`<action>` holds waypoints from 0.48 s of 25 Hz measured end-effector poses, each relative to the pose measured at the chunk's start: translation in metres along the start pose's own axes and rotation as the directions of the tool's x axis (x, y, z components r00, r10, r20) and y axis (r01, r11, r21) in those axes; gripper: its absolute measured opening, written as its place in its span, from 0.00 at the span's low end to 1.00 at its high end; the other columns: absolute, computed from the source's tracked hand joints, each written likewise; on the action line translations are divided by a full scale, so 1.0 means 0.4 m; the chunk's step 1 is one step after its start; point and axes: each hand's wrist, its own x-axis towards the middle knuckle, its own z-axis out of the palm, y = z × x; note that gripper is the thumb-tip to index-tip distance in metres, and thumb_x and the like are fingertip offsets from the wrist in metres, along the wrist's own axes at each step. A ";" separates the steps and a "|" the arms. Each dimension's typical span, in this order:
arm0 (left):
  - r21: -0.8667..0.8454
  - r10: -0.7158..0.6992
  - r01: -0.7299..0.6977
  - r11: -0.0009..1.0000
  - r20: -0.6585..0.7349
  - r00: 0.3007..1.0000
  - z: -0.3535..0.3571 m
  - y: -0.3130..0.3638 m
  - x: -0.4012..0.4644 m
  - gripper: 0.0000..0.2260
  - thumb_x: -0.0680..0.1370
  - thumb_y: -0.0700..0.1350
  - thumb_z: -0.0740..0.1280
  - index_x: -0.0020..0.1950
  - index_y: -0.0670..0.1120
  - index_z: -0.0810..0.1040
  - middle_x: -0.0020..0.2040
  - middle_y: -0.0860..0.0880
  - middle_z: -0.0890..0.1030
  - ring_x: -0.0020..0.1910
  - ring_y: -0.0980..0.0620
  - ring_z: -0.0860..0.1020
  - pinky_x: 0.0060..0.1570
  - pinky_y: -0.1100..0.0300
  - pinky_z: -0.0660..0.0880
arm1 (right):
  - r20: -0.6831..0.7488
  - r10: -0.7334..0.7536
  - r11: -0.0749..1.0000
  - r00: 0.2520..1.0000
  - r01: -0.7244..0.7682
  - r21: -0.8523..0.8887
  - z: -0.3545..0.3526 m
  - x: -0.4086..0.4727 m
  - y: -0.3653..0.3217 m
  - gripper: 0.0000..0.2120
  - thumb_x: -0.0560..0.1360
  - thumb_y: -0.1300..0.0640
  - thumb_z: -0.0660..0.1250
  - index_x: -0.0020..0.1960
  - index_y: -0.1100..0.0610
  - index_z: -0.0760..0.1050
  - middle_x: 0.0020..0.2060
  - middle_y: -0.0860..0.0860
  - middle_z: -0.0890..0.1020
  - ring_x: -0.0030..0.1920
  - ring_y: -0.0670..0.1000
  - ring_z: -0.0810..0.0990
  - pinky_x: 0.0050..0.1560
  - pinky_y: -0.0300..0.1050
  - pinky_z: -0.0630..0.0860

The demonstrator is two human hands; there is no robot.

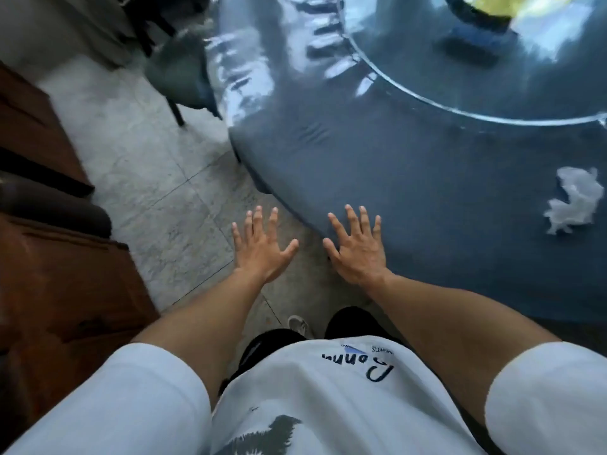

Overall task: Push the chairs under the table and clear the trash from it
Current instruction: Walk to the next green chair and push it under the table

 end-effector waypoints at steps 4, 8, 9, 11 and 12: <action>-0.053 -0.218 0.221 0.974 0.049 0.975 -0.020 -0.130 -0.015 0.39 0.79 0.71 0.47 0.83 0.54 0.37 0.83 0.43 0.37 0.82 0.43 0.36 0.77 0.35 0.35 | 0.074 -0.146 0.986 0.987 0.151 -0.072 -0.020 0.094 -0.134 0.42 0.73 0.30 0.31 0.84 0.46 0.43 0.83 0.55 0.44 0.82 0.59 0.37 0.79 0.67 0.35; -0.132 -0.338 0.344 0.929 0.071 0.939 -0.028 -0.272 0.005 0.39 0.79 0.71 0.47 0.83 0.53 0.37 0.83 0.43 0.37 0.82 0.43 0.36 0.76 0.36 0.34 | 0.135 -0.242 0.957 0.961 0.260 -0.131 -0.021 0.198 -0.295 0.42 0.74 0.30 0.32 0.84 0.47 0.44 0.83 0.55 0.43 0.82 0.59 0.36 0.78 0.66 0.34; -0.161 -0.366 0.375 0.913 0.081 0.927 -0.029 -0.323 0.019 0.39 0.79 0.71 0.47 0.83 0.53 0.37 0.83 0.43 0.37 0.82 0.43 0.36 0.76 0.36 0.34 | 0.146 -0.267 0.946 0.953 0.288 -0.150 -0.017 0.236 -0.351 0.40 0.76 0.30 0.35 0.84 0.47 0.44 0.83 0.55 0.43 0.82 0.59 0.36 0.78 0.66 0.34; -0.179 -0.371 0.383 0.906 0.098 0.923 -0.035 -0.344 0.035 0.39 0.79 0.71 0.47 0.83 0.53 0.37 0.83 0.43 0.37 0.82 0.43 0.36 0.76 0.36 0.34 | 0.156 -0.269 0.944 0.951 0.292 -0.154 -0.024 0.261 -0.376 0.36 0.80 0.31 0.41 0.84 0.47 0.44 0.83 0.55 0.43 0.82 0.58 0.36 0.79 0.66 0.33; -0.205 -0.386 0.399 0.894 0.101 0.917 -0.039 -0.391 0.051 0.39 0.79 0.71 0.47 0.83 0.53 0.37 0.83 0.42 0.37 0.82 0.43 0.36 0.76 0.36 0.35 | 0.163 -0.285 0.937 0.945 0.310 -0.163 -0.022 0.293 -0.421 0.36 0.81 0.32 0.42 0.84 0.47 0.44 0.83 0.55 0.43 0.82 0.58 0.36 0.79 0.65 0.33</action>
